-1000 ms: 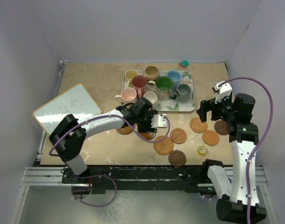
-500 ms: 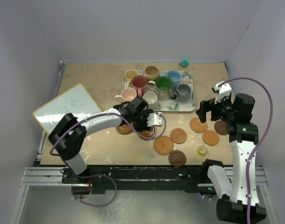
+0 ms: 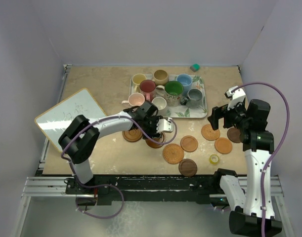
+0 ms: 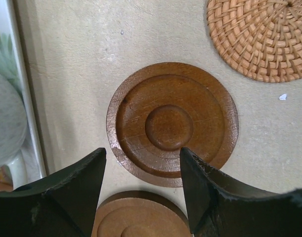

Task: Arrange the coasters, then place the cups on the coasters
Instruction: Move the coaster to the center of the board.

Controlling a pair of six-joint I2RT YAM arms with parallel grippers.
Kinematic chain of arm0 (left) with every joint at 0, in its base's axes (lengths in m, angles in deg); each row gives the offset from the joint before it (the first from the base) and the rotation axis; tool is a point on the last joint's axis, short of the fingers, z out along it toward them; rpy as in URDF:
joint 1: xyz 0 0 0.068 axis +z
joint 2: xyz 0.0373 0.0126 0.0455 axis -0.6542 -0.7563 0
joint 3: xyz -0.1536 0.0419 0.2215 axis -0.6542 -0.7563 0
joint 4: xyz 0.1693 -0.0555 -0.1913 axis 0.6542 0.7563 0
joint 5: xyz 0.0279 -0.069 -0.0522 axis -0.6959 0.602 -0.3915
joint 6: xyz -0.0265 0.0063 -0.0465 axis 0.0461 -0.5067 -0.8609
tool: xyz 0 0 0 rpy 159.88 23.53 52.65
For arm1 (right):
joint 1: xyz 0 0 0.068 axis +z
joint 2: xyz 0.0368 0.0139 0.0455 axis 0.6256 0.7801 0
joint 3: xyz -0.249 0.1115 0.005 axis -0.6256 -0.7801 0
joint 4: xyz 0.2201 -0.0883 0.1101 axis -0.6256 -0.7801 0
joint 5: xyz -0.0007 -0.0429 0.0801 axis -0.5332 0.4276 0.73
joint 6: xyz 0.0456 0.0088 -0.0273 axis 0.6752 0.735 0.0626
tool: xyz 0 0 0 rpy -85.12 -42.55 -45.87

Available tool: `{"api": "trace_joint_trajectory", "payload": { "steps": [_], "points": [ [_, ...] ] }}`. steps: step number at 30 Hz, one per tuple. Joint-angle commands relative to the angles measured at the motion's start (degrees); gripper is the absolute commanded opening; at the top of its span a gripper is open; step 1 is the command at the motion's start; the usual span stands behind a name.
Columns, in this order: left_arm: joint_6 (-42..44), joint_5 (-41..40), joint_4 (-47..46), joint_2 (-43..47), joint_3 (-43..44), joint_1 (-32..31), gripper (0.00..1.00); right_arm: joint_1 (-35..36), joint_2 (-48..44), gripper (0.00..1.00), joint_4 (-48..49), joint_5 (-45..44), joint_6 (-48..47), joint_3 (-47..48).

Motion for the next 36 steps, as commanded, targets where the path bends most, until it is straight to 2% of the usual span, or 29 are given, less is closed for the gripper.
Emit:
{"api": "trace_joint_trajectory", "payload": {
  "steps": [1, 12, 20, 28, 36],
  "points": [
    [1.74, 2.45, 0.87, -2.7, 4.46, 0.13, 0.59, -0.26, -0.54, 1.0, 0.89, 1.76, -0.41, 1.12],
    [2.56, 3.61, 2.38, -7.46, 8.92, 0.11, 0.59, -0.21, -0.34, 1.0, 0.81, 1.76, -0.48, 1.13],
    [3.63, 1.85, 2.98, -10.34, 10.22, 0.1, 0.65, -0.19, -0.45, 1.0, 0.78, 1.58, -0.51, 1.1],
    [4.73, 2.01, 5.69, -9.84, 6.3, -0.03, 0.7, -0.2, -0.63, 1.0, 0.81, 2.39, -0.48, 1.13],
    [5.63, 0.9, 5.78, -3.55, -1.23, -1.09, 0.72, -0.19, 0.09, 1.0, 0.66, 2.46, -0.61, 1.12]
  ]
}}
